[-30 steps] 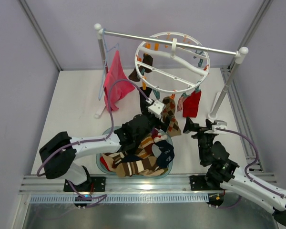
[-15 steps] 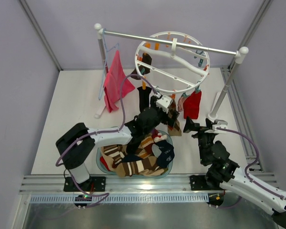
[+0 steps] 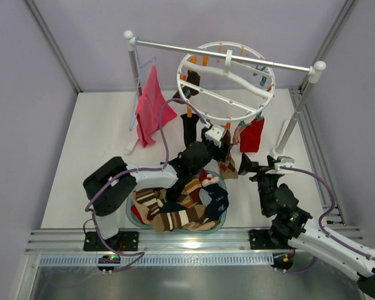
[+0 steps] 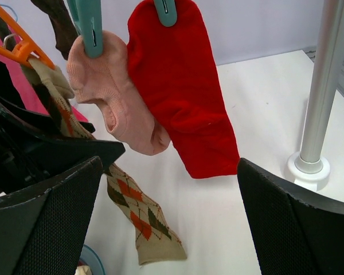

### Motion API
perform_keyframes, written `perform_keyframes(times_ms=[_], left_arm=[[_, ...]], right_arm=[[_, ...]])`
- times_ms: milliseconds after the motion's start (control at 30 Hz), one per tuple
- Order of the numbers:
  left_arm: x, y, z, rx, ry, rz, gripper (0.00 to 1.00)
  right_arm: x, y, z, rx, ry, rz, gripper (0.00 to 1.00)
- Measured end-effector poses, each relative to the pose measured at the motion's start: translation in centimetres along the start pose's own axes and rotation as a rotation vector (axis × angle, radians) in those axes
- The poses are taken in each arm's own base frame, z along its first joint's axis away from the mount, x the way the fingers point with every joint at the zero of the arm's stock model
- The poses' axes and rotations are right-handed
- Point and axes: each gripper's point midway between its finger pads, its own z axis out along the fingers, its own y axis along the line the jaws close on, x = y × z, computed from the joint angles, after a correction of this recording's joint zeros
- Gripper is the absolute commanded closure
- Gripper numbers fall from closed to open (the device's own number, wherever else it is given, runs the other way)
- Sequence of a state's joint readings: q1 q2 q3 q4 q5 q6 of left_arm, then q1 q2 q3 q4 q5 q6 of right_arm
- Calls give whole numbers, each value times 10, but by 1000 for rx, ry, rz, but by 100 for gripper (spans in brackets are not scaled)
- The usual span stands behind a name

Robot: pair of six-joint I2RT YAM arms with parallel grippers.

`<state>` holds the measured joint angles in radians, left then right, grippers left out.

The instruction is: Remove the socks clipped to the hanger

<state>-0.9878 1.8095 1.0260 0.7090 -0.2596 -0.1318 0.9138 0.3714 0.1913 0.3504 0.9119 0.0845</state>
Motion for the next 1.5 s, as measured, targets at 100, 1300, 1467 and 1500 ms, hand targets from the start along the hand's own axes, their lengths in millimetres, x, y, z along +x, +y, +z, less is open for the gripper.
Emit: perform_keyframes(times_ms=[100, 1300, 1467, 1500], left_arm=[[-5, 0, 0, 1, -34, -9, 56], [-54, 5, -76, 72, -193, -46, 100], [-55, 7, -84, 70, -191, -43, 100], [-54, 8, -85, 70, -187, -41, 100]], right_arm=[[1, 1, 0, -3, 1, -2, 0], [-86, 110, 21, -369, -20, -74, 0], [-95, 139, 17, -497, -1, -86, 2], [-93, 144, 15, -527, 8, -91, 2]])
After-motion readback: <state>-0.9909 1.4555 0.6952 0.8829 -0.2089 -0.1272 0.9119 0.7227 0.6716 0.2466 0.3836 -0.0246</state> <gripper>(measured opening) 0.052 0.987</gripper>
